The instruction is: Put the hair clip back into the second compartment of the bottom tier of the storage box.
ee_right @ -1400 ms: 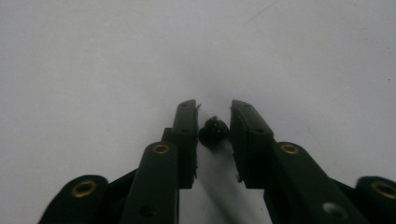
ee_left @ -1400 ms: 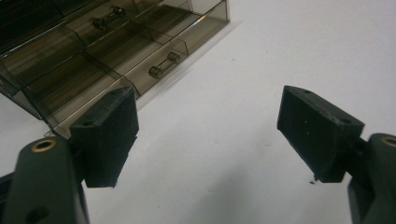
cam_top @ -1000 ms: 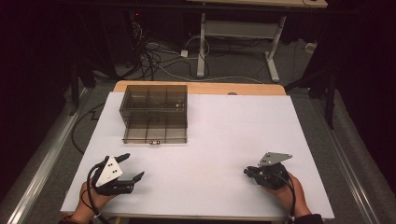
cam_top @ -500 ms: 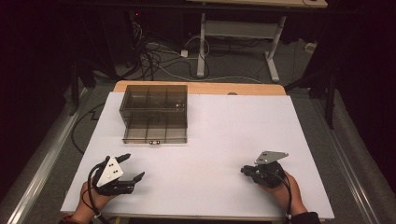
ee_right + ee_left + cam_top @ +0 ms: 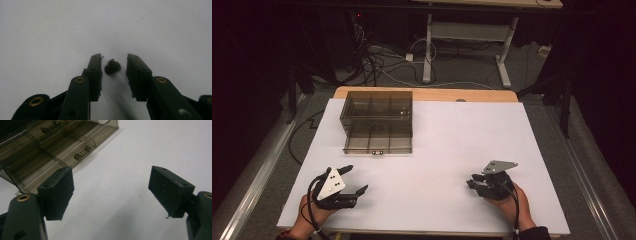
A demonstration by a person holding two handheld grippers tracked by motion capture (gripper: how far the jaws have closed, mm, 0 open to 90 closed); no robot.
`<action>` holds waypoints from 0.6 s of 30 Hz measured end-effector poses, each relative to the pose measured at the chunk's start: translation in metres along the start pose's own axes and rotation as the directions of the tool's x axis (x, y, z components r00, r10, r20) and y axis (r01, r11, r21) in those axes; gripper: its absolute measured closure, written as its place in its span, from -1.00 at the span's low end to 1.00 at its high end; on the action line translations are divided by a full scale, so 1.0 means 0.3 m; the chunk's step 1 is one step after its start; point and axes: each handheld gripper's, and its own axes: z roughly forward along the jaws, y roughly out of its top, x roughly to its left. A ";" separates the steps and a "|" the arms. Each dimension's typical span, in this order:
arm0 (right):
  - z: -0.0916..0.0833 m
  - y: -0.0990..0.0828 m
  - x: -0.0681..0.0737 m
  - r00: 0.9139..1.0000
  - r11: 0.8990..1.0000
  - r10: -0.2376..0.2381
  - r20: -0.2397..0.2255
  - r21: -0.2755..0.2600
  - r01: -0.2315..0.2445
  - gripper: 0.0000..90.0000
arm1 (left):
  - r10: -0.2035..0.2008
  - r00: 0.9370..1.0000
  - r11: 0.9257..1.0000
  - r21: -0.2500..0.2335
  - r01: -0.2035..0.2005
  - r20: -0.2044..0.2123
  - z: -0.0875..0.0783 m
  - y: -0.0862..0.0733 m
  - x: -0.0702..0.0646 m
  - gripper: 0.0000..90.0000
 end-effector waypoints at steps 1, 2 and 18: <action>0.000 0.000 0.000 1.000 1.000 0.000 0.000 0.000 0.000 0.46 | 0.002 1.000 1.000 0.001 -0.002 0.000 0.000 0.001 -0.001 -0.56; 0.007 0.006 0.008 1.000 1.000 -0.003 0.016 0.003 0.003 0.50 | 0.010 1.000 1.000 -0.004 -0.010 -0.005 0.001 0.002 0.000 -0.56; 0.009 0.010 0.012 1.000 1.000 -0.011 0.006 -0.011 0.012 0.49 | 0.014 1.000 1.000 0.007 -0.014 0.001 0.007 0.000 -0.001 -0.56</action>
